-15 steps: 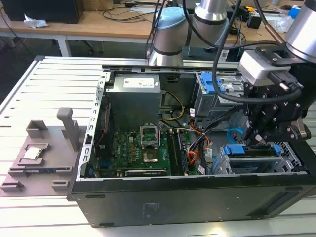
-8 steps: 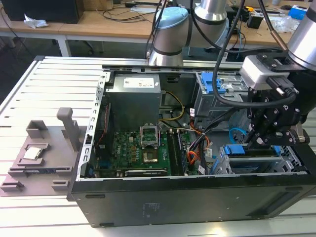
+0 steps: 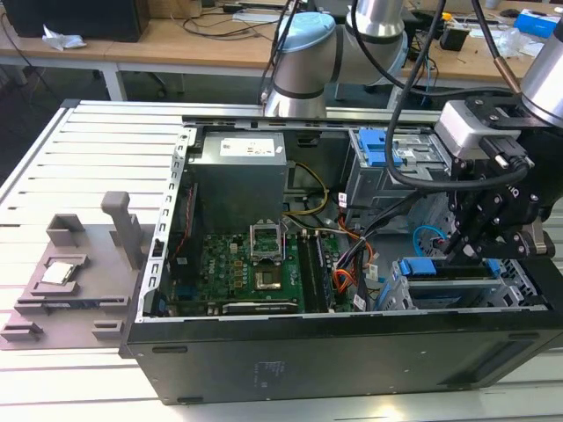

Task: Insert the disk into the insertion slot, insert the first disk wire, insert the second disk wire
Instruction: 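Insert the second disk wire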

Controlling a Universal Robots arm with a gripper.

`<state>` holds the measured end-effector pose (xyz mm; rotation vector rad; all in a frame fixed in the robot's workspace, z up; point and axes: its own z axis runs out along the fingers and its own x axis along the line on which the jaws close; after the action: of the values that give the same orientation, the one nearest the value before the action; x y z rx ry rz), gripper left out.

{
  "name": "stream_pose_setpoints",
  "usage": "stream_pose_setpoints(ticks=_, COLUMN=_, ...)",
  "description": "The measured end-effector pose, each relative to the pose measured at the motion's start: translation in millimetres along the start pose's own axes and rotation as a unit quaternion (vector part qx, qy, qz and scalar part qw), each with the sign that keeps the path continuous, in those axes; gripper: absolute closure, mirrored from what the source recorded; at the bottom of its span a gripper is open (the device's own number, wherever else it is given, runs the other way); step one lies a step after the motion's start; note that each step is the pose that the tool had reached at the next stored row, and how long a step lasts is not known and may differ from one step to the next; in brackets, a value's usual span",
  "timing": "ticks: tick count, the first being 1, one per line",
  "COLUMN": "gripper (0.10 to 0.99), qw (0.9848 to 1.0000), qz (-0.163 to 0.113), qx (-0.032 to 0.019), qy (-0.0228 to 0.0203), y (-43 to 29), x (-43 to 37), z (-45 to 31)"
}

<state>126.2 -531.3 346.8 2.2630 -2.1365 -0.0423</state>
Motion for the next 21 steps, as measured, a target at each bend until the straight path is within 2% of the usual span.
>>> stream_pose_setpoints(ticks=8, gripper=0.922, qw=1.0000, qz=0.009, qx=0.0000, qy=-0.0002, y=-1.9, x=-0.5, z=3.8)
stream_pose_setpoints(ticks=14, gripper=0.922, qw=1.0000, qz=0.009, qx=0.0001, qy=-0.0007, y=-1.8, x=-1.4, z=1.9)
stream_pose_setpoints(ticks=19, gripper=0.922, qw=1.0000, qz=0.009, qx=-0.0003, qy=-0.0007, y=-1.9, x=-1.5, z=6.3)
stream_pose_setpoints(ticks=21, gripper=0.922, qw=1.0000, qz=0.009, qx=-0.0002, qy=-0.0012, y=-2.0, x=-1.6, z=4.9)
